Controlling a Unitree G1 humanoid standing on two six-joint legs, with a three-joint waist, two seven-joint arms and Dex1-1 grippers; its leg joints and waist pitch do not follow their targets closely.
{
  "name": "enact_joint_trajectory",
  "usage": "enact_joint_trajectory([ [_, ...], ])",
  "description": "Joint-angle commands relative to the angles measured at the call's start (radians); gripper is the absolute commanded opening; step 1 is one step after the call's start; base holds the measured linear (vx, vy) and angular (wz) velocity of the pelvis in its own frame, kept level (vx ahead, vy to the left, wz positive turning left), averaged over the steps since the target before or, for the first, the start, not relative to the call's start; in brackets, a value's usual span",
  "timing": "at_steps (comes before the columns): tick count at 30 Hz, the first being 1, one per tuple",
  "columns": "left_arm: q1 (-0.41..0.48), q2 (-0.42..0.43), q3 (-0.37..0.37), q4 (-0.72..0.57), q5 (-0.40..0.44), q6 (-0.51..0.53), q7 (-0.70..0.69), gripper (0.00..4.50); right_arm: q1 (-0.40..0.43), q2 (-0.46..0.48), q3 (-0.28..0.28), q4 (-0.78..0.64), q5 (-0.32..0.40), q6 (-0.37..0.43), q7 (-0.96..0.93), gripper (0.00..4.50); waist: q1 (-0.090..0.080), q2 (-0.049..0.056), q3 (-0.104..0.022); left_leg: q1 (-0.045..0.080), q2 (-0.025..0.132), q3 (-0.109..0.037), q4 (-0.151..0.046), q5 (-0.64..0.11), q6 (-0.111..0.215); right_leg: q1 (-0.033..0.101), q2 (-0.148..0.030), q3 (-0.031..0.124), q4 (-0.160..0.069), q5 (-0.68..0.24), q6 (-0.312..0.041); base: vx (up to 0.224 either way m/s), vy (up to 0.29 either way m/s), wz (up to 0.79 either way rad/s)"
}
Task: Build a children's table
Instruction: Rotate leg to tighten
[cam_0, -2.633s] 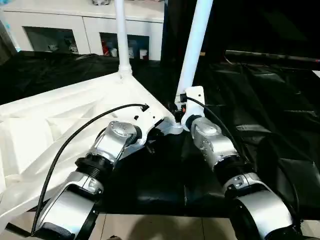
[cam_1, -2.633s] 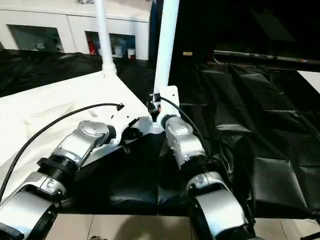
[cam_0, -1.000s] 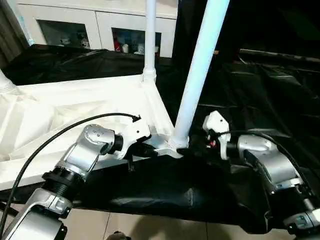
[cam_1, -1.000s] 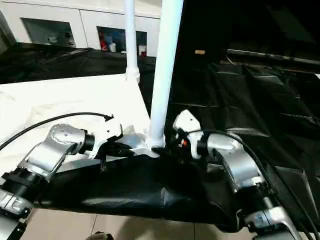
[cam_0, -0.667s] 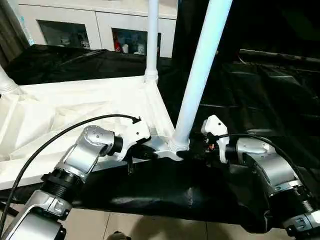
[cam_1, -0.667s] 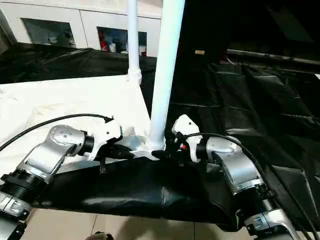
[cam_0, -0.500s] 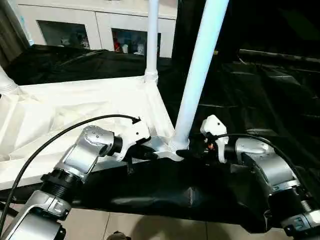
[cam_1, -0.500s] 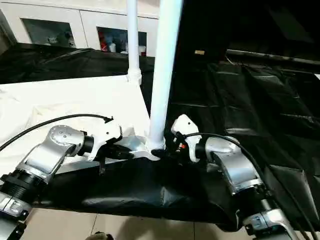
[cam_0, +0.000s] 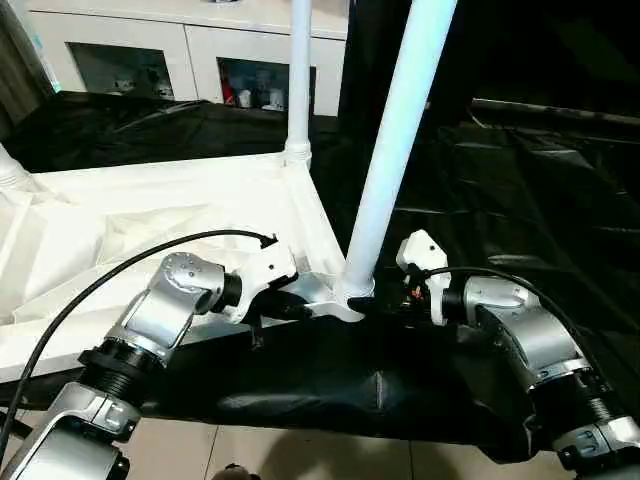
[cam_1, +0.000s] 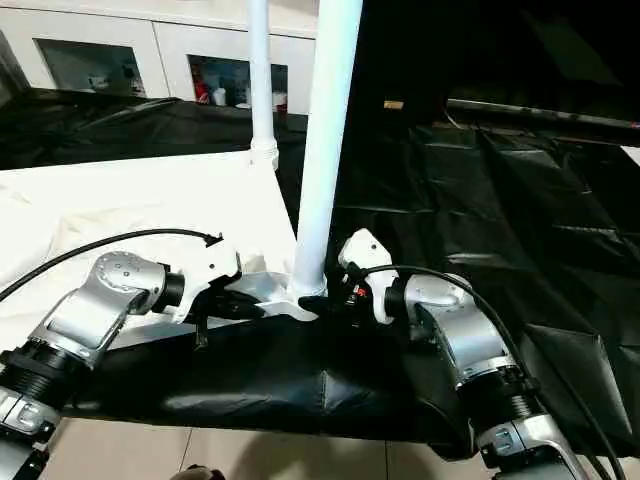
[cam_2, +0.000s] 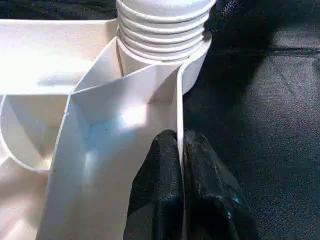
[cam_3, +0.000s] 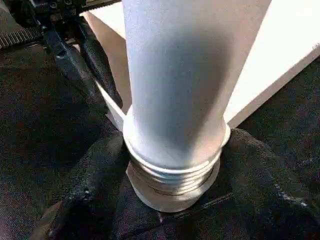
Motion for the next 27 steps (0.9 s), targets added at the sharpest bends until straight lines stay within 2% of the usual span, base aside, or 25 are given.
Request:
enact_joint_trajectory([
  [1,-0.012,-0.039,0.001,-0.079,-0.065,-0.023,-0.03,0.0,-0.022,0.014,0.011,0.021,0.0,0.01,0.002,3.45,-0.002,-0.008,-0.068,0.03,0.009,0.005,-0.053,-0.186,0.044,0.04,-0.021,0.01,-0.059,-0.032,-0.238,0.0,0.0,0.0],
  [3,-0.011,-0.04,0.0,-0.08,-0.065,-0.022,-0.029,0.0,-0.022,0.015,0.01,0.021,-0.005,0.005,-0.001,3.65,-0.002,-0.006,-0.068,0.032,0.01,0.004,-0.053,-0.195,0.041,0.037,-0.021,0.01,-0.06,-0.048,-0.24,0.0,0.0,0.0],
  [6,-0.012,-0.04,0.001,-0.08,-0.064,-0.022,-0.029,0.0,-0.026,0.018,0.014,0.022,-0.019,-0.011,-0.015,3.65,0.003,-0.004,-0.066,0.034,0.011,0.005,-0.054,-0.204,0.032,0.034,-0.02,0.011,-0.061,-0.06,-0.234,0.0,0.0,0.0],
  [8,-0.014,-0.04,0.001,-0.077,-0.063,-0.024,-0.029,0.0,-0.03,0.023,0.012,0.025,-0.018,-0.012,-0.018,3.65,0.002,-0.006,-0.066,0.032,0.009,0.004,-0.055,-0.21,0.027,0.037,-0.021,0.011,-0.061,-0.068,-0.226,0.0,0.0,0.0],
  [17,-0.01,-0.035,0.002,-0.081,-0.062,-0.02,-0.031,0.0,-0.028,0.026,0.002,0.029,-0.006,-0.012,-0.007,3.65,0.002,-0.007,-0.066,0.031,0.009,0.003,-0.055,-0.216,0.025,0.036,-0.021,0.011,-0.061,-0.078,-0.221,0.0,0.0,0.0],
  [20,-0.01,-0.035,0.002,-0.08,-0.063,-0.02,-0.031,0.0,-0.027,0.027,-0.001,0.03,-0.005,-0.013,-0.006,3.31,0.003,-0.006,-0.067,0.032,0.009,0.003,-0.054,-0.21,0.026,0.036,-0.021,0.011,-0.06,-0.07,-0.222,0.0,0.0,0.0],
  [22,-0.01,-0.035,0.002,-0.08,-0.063,-0.019,-0.032,0.0,-0.026,0.027,-0.002,0.03,-0.004,-0.012,-0.006,3.28,0.003,-0.006,-0.067,0.032,0.009,0.004,-0.054,-0.212,0.027,0.036,-0.021,0.011,-0.061,-0.07,-0.225,0.0,0.0,0.0],
  [25,-0.01,-0.035,0.001,-0.08,-0.064,-0.018,-0.034,0.0,-0.023,0.028,-0.004,0.028,-0.003,-0.009,-0.006,2.91,0.003,-0.006,-0.067,0.032,0.009,0.003,-0.054,-0.215,0.026,0.036,-0.021,0.011,-0.061,-0.075,-0.224,0.0,0.0,0.0],
  [27,-0.008,-0.035,0.0,-0.081,-0.064,-0.016,-0.036,0.0,-0.017,0.028,-0.005,0.026,-0.001,-0.008,-0.007,2.86,0.003,-0.006,-0.067,0.032,0.009,0.003,-0.054,-0.22,0.024,0.035,-0.021,0.011,-0.061,-0.082,-0.222,0.0,0.0,0.0],
])
